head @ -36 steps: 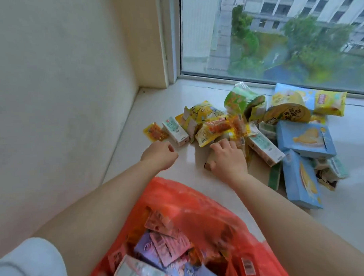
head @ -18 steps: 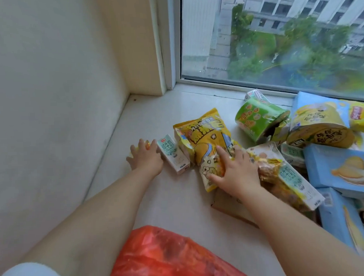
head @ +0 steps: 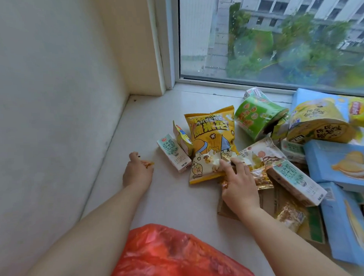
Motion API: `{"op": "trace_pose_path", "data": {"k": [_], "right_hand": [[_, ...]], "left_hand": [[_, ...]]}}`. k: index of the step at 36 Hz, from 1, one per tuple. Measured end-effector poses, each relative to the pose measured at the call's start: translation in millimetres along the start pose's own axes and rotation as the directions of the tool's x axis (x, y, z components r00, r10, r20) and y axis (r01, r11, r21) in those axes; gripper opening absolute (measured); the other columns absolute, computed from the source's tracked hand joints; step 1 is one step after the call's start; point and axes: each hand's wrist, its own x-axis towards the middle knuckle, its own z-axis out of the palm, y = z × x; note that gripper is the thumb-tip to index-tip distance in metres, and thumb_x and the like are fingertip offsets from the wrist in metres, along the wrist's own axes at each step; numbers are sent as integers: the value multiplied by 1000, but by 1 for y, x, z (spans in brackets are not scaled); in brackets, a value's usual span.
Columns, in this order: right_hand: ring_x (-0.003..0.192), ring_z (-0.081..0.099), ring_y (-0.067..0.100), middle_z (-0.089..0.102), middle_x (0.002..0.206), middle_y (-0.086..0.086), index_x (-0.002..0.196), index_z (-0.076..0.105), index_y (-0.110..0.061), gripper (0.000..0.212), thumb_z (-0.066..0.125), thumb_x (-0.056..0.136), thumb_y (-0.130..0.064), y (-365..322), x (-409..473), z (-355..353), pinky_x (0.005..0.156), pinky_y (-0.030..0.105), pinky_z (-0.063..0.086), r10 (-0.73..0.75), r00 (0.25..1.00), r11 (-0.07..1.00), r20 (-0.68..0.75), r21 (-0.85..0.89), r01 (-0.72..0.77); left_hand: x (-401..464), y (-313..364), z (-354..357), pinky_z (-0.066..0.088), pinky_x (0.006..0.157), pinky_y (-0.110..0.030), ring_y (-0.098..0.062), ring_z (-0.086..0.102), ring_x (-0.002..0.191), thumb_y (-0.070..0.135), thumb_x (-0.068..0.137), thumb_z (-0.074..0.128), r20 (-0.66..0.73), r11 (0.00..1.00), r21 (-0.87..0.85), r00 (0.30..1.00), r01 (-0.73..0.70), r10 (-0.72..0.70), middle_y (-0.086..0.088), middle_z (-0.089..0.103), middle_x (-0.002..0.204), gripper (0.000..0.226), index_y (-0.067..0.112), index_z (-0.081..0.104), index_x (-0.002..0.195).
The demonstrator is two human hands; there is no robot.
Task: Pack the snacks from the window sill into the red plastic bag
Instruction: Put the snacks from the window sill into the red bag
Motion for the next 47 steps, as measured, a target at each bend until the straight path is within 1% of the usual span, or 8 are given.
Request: {"op": "trace_pose_path", "data": {"k": [3, 8, 12, 17, 22, 29, 40, 47], "right_hand": [[118, 45, 40, 46, 128, 20, 128, 53, -7, 73, 70, 59, 8, 7, -9, 3, 103, 48, 40, 7, 986, 989, -165, 147, 17], [128, 36, 37, 38, 135, 20, 133, 45, 0, 73, 73, 66, -1, 18, -22, -3, 110, 39, 27, 137, 965, 962, -222, 264, -75], [133, 29, 30, 34, 140, 16, 135, 45, 0, 67, 71, 75, -15, 31, -31, -3, 114, 37, 22, 248, 966, 936, -72, 275, -219], [137, 19, 24, 28, 148, 5, 142, 39, -22, 61, 58, 84, -31, 42, -44, -6, 116, 38, 11, 229, 973, 972, 37, 38, -230], [142, 7, 24, 15, 152, -3, 139, 32, -41, 60, 53, 85, -26, 46, -51, -6, 114, 57, 8, 272, 957, 961, 102, 16, -275], [133, 26, 21, 34, 143, -2, 136, 43, -29, 54, 48, 86, -9, 59, -51, -12, 107, 37, 23, 196, 981, 981, -2, 4, -196], [102, 47, 18, 53, 109, 1, 111, 62, -12, 32, 55, 81, -5, 58, -87, -15, 86, 20, 37, 169, 985, 936, -35, 319, -149], [111, 52, 17, 46, 124, 2, 109, 64, -9, 31, 61, 77, -5, 64, -144, -9, 90, 18, 37, 194, 981, 884, -5, 435, -172]], "left_hand": [[-11, 20, -9, 42, 91, -36, -34, 52, 117, 26, 88, 60, -48, 986, -169, 999, 5, -13, -15, 54, 131, 65, 13, 27, 143], [-23, 71, -21, 39, 83, -21, -14, 59, 102, 33, 85, 66, -107, 888, -430, 986, -162, 128, 3, 63, 108, 48, 12, 50, 124], [-22, 106, -17, 39, 98, -28, -19, 48, 118, 46, 81, 66, -69, 904, -351, 970, -244, 235, -6, 45, 131, 54, 12, 55, 122], [-24, 127, 1, 28, 113, -38, -27, 27, 139, 47, 79, 67, 142, 961, -242, 975, -136, 174, -8, 14, 155, 74, 21, 39, 143], [-29, 120, 14, 40, 94, -30, -30, 46, 124, 39, 82, 66, 199, 993, -55, 973, -108, 117, -13, 48, 138, 65, 18, 45, 139], [-39, 107, 14, 43, 81, -30, -34, 56, 108, 32, 82, 65, 73, 995, -64, 994, -80, 84, -16, 64, 114, 35, 8, 65, 108], [-92, 104, -8, 34, 76, -25, -31, 54, 105, 27, 81, 68, -130, 962, -220, 983, -159, 133, -14, 58, 115, 29, 10, 68, 104], [-134, 94, -15, 35, 75, -24, -27, 56, 99, 25, 80, 71, -116, 928, -296, 973, -226, 200, -5, 58, 96, 28, 10, 69, 103]]}}
